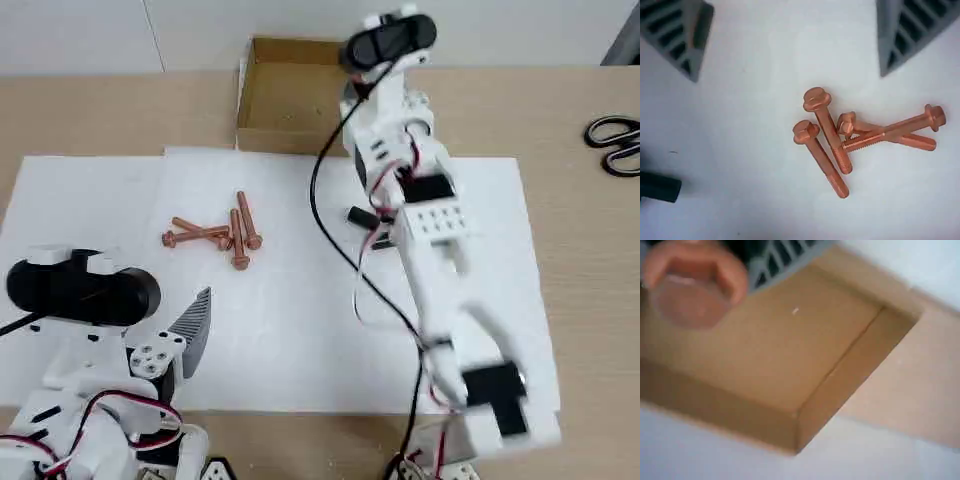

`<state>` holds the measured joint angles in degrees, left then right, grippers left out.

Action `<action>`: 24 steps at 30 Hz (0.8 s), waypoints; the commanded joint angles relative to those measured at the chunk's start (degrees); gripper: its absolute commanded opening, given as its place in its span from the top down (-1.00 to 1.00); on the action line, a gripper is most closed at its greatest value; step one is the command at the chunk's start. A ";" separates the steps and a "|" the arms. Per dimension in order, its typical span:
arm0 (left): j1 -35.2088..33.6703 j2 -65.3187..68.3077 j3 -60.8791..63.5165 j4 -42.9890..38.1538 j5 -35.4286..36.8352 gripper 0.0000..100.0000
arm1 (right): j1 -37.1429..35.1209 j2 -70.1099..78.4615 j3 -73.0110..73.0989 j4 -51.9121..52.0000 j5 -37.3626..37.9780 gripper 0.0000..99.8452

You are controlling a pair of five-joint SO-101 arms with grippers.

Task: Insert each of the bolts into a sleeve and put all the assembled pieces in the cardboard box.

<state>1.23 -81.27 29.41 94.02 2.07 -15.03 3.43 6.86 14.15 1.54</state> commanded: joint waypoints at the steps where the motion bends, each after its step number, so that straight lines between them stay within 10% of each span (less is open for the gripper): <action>1: -0.35 0.00 0.04 -0.53 -0.18 0.56 | 0.57 11.30 -14.33 -6.81 0.09 0.99; 24: -3.16 0.09 0.04 -0.53 -0.18 0.56 | -4.00 55.16 -52.66 -17.36 2.73 0.96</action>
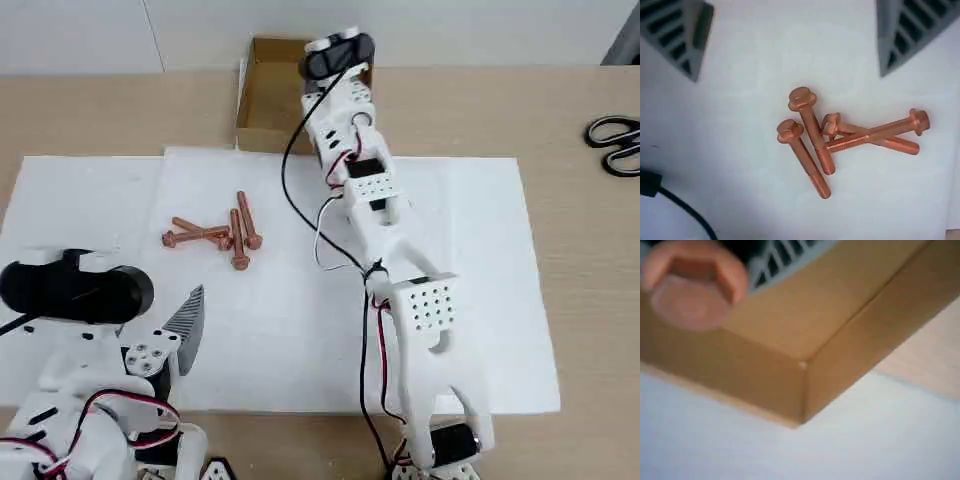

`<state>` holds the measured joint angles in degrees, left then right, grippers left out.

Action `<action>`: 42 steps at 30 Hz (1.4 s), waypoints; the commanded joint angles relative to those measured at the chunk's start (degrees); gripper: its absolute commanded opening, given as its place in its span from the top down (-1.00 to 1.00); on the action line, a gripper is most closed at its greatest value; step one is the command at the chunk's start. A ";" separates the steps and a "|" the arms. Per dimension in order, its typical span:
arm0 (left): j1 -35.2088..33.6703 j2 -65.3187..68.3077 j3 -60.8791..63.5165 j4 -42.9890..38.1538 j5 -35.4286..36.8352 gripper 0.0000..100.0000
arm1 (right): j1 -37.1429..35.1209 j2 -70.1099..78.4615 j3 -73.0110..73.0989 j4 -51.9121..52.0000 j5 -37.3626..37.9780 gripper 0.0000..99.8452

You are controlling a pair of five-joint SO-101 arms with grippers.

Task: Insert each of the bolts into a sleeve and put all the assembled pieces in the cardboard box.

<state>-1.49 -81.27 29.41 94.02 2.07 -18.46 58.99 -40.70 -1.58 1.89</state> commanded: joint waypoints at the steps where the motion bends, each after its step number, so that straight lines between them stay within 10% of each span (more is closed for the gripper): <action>1: -0.44 0.09 0.04 -0.53 -0.18 0.56 | -0.66 0.13 -5.10 -1.63 3.78 0.93; 17: -0.62 -0.18 -0.04 -0.53 -0.18 0.56 | -0.22 2.68 -13.36 5.14 10.37 0.67; 28: -0.62 -0.26 -0.04 -0.53 0.18 0.56 | 2.68 3.30 -56.53 49.27 10.02 0.67; 42: -0.62 -0.35 -0.22 -0.35 0.18 0.56 | 6.02 -16.04 -55.65 95.69 9.93 0.67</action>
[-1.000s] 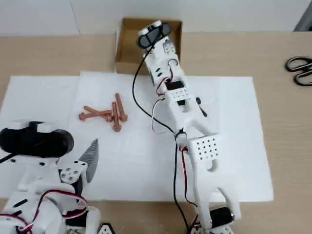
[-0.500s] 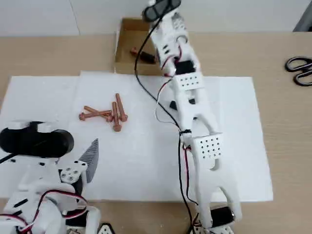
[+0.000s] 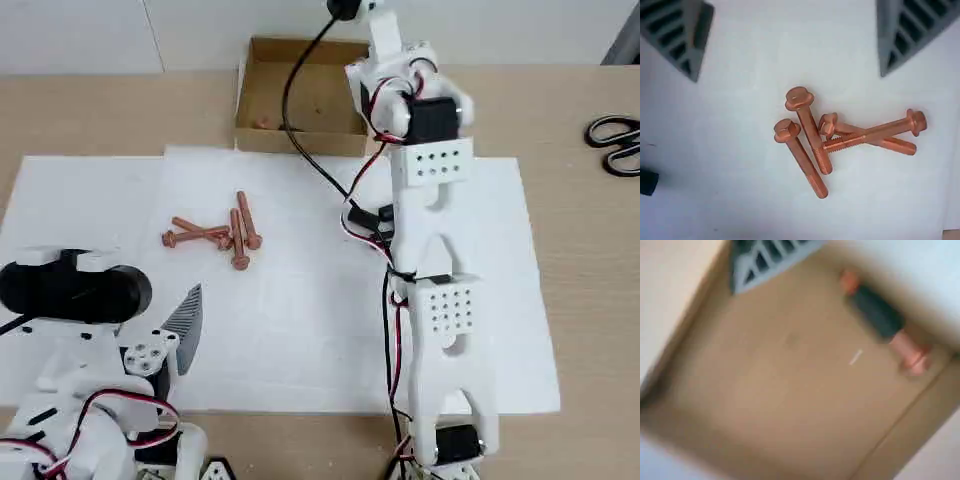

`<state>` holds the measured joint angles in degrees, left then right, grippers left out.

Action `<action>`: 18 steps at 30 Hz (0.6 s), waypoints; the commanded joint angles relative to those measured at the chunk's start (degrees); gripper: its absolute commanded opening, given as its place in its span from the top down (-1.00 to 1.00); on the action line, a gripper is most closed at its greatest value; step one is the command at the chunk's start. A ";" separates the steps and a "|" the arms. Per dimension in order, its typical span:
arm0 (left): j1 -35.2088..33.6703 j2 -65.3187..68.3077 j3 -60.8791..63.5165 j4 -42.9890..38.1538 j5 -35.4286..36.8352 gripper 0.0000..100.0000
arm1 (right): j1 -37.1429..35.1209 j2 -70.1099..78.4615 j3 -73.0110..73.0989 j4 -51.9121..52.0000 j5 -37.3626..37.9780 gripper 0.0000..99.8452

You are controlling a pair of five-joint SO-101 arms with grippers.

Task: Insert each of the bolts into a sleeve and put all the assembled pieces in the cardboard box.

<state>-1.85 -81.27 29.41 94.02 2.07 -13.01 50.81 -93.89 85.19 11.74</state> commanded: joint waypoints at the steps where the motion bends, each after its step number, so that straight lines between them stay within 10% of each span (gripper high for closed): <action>1: -0.26 -0.35 -0.22 -0.35 0.18 0.56 | 0.66 -9.27 -2.46 10.51 0.09 0.67; 18: -0.26 -0.35 -0.22 -0.35 0.18 0.56 | 3.82 -24.75 15.82 12.35 0.26 0.67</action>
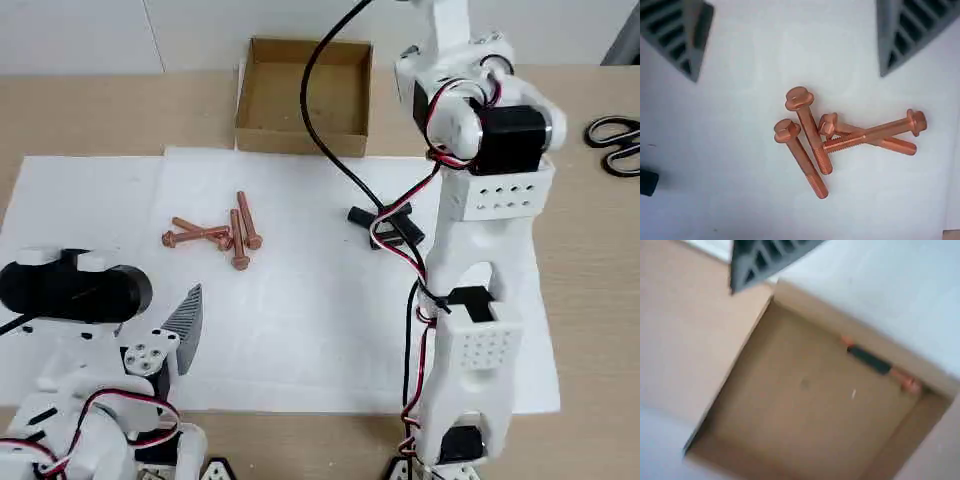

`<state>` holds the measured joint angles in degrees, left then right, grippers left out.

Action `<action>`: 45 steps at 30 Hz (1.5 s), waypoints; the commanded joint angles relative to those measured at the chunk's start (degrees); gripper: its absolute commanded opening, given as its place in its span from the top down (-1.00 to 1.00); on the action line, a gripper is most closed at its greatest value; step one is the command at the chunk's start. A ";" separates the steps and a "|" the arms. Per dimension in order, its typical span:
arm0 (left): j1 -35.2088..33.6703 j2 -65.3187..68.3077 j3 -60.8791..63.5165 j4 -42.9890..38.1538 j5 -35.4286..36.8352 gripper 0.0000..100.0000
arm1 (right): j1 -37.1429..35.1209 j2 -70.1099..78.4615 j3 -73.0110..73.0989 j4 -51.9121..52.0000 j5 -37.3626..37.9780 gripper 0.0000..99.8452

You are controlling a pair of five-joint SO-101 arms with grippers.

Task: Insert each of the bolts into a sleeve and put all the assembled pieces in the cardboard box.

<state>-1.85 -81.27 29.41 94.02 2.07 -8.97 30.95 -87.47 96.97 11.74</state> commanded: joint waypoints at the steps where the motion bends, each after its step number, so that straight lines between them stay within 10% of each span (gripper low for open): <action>1: -0.26 -0.35 -0.22 -0.35 0.18 0.56 | -0.48 -6.73 14.59 0.57 0.26 0.67; 15: -0.26 -0.35 0.04 -0.44 0.18 0.56 | -2.51 -24.66 79.03 -13.76 -1.93 0.66; 28: -0.35 -0.35 0.04 -0.44 0.18 0.56 | 0.22 -18.77 82.29 -18.68 12.66 0.52; 45: -0.35 -0.35 0.04 -0.44 0.18 0.56 | 2.95 -9.63 82.81 -30.90 14.15 0.52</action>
<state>-1.85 -81.63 29.58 94.02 2.07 -5.19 21.10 -4.48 67.69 25.54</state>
